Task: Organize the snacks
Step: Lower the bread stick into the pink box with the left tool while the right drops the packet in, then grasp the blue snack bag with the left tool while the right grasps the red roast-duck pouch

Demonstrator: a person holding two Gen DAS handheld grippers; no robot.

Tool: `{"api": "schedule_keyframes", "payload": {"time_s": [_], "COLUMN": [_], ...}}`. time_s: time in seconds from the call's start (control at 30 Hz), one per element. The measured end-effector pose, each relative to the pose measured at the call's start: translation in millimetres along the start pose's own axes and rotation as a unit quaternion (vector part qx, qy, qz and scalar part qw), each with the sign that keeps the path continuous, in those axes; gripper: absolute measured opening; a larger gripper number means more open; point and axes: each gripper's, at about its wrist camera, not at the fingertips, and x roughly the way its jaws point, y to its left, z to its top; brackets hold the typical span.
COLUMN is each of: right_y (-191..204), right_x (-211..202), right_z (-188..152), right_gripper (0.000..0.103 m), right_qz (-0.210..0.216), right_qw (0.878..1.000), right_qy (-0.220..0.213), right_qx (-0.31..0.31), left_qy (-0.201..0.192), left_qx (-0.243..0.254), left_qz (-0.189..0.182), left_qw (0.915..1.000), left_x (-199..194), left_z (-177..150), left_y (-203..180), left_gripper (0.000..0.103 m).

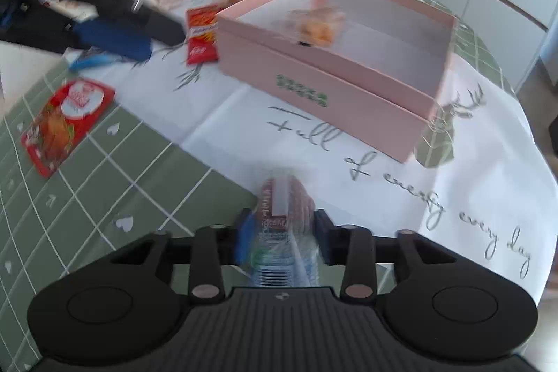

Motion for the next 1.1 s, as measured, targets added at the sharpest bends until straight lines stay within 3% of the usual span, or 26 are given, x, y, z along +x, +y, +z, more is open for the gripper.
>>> {"api": "schedule_keyframes", "payload": {"time_s": [0.1,0.3,0.37,0.4,0.43,0.53,0.67,0.8,0.9,1.1], "right_y": [2,-43,-64,-72,-80,-90,-74,-49,-37,-37], "right_x": [-12,-74,-79,-77,-72,-54,-35,-14,-6,-18], "right_z": [14,90,125,138,151,173,162,136,118,86], "right_gripper": [0.034,0.035,0.042,0.054,0.058,0.058,0.058,0.058,0.058,0.058], "right_qz": [0.017,0.018,0.008,0.011,0.014,-0.015,-0.009,-0.006,-0.021,-0.044], "right_qw": [1.000,0.994,0.989,0.989,0.989,0.990,0.993,0.997,0.998,0.996], "right_qy": [-0.002,-0.090,-0.111,-0.114,-0.107,-0.087,-0.069,-0.038,-0.027,-0.031], "right_qx": [0.001,0.067,0.093,0.098,0.104,0.114,0.099,0.067,0.050,0.067], "left_qy": [0.015,0.030,0.028,0.027,0.025,0.011,-0.005,0.003,0.014,0.017], "left_qx": [-0.017,-0.020,-0.015,-0.009,-0.004,-0.001,-0.032,-0.052,-0.061,-0.016], "left_qz": [-0.008,-0.009,-0.010,-0.008,-0.004,0.024,0.084,0.138,0.139,0.128], "left_qw": [0.9997,0.9993,0.9994,0.9995,0.9997,0.9996,0.9960,0.9890,0.9883,0.9915], "left_x": [-2,-3,-4,-6,-10,-24,-43,-45,-34,-9], "left_z": [-15,-24,-24,-24,-24,-23,-24,-30,-34,-26], "left_y": [19,35,36,38,41,57,92,119,128,109], "left_gripper": [0.037,0.037,0.037,0.037,0.037,0.037,0.037,0.037,0.037,0.039]}}
